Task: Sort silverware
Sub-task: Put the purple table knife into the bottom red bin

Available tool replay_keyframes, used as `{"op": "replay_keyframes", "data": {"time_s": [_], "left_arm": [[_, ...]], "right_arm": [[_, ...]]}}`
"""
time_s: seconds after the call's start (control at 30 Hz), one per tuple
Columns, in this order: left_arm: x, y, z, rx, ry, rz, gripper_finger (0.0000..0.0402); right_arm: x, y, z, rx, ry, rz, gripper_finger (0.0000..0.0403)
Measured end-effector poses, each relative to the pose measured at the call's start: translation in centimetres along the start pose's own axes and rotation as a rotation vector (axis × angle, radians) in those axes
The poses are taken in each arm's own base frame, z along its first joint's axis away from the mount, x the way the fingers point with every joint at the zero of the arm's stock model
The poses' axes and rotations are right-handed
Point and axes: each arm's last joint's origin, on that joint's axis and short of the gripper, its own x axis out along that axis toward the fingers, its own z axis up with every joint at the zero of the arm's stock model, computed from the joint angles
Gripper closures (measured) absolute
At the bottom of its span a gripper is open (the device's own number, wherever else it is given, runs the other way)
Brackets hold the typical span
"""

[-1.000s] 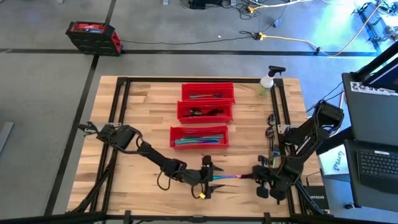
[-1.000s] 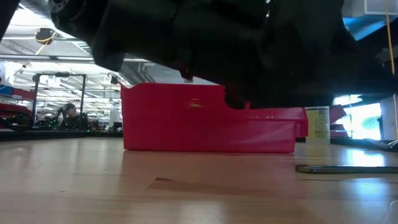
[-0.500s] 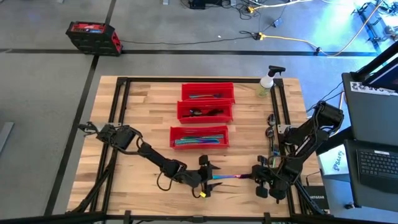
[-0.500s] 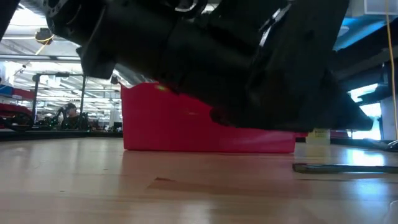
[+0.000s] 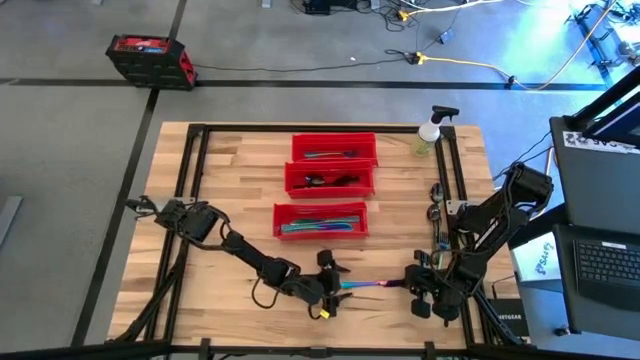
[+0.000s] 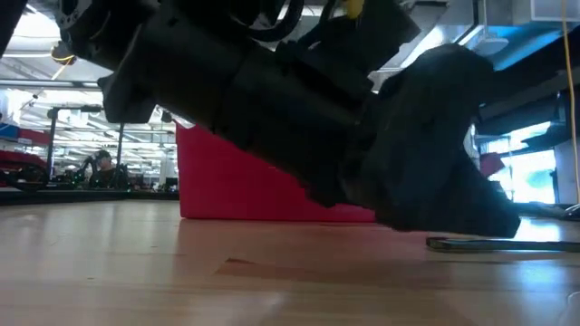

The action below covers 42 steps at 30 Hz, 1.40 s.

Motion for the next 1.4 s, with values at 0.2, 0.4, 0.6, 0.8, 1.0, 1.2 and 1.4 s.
{"op": "replay_keyframes", "data": {"time_s": [0.2,0.4,0.6,0.8,1.0,1.2,1.4], "left_arm": [[0.0,0.0,0.0,0.012,-0.001,-0.002,0.0105],[0.7,-0.3,-1.2,0.021,-0.026,-0.027,0.0105],[1.3,-0.4,-2.3,-0.013,-0.077,-0.035,0.0105],[1.5,-0.2,-2.3,-0.019,-0.073,-0.037,0.0105],[1.8,0.2,-2.3,-0.055,-0.063,-0.056,0.011],[1.8,0.2,-2.3,-0.046,-0.062,-0.061,0.0148],[2.0,0.5,-2.5,-0.065,-0.041,-0.05,0.0165]], "right_arm": [[0.0,0.0,0.0,-0.001,0.002,0.0,0.0403],[0.0,0.0,0.0,-0.002,0.002,-0.001,0.0403],[0.0,0.0,0.0,-0.001,0.002,0.0,0.0403],[0.0,0.0,0.0,-0.001,0.001,0.001,0.0403],[0.0,0.0,0.0,-0.001,0.001,0.001,0.0403],[0.0,0.0,0.0,-0.001,0.001,0.001,0.0403],[0.0,0.0,0.0,0.0,0.001,0.002,0.0403]]}}
